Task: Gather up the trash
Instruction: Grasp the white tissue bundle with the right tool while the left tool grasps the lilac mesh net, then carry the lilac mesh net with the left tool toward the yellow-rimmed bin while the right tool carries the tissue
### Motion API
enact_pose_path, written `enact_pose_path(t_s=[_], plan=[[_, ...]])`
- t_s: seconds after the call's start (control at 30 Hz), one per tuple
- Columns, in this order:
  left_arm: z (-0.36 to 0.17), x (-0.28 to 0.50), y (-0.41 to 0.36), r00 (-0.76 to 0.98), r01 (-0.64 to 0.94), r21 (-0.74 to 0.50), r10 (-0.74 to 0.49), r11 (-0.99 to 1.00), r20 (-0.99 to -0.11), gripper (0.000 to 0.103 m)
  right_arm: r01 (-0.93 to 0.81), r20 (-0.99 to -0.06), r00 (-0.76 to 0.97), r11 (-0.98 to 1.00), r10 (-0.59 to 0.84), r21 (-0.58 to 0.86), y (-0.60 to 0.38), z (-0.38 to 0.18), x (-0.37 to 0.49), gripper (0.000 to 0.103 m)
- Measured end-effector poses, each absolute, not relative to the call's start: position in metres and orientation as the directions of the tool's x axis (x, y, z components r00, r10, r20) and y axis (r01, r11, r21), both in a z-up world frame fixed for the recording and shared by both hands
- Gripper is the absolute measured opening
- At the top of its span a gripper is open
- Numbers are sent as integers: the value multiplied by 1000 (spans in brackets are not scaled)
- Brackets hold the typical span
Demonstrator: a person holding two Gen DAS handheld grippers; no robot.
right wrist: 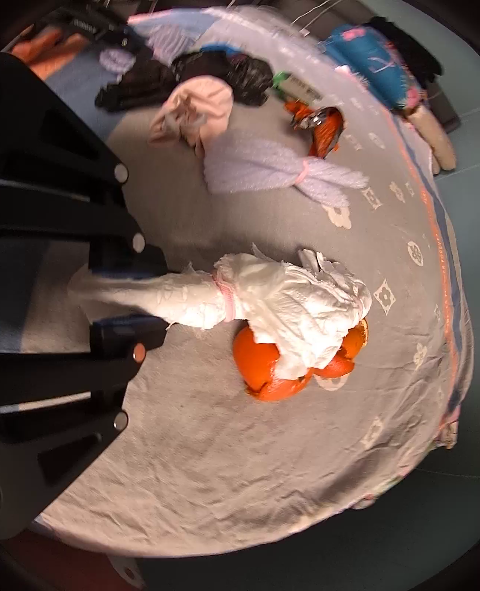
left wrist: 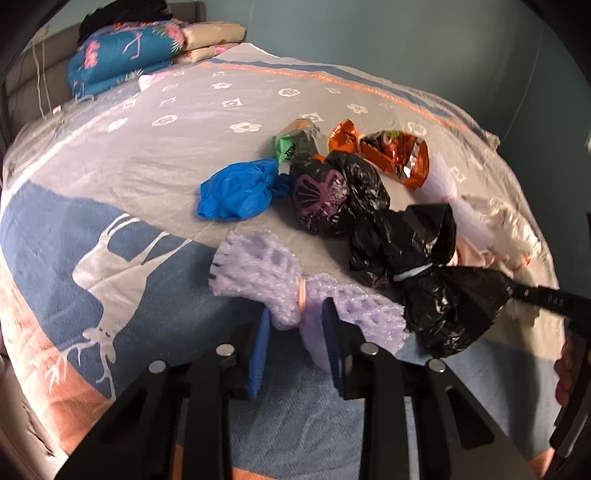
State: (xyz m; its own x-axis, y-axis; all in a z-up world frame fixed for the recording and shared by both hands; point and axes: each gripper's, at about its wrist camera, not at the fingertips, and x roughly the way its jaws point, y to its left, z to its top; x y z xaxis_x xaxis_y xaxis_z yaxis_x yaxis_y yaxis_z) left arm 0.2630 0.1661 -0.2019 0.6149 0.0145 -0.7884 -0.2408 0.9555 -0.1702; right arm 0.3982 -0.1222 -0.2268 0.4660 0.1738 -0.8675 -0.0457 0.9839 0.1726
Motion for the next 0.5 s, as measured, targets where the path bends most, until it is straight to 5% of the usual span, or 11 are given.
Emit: enact_pose_path(t_s=[0.5], plan=[[-159, 219, 166, 701, -182, -228, -36, 957, -712, 11, -149, -783, 480, 916, 395, 372, -160, -163, 318, 12]])
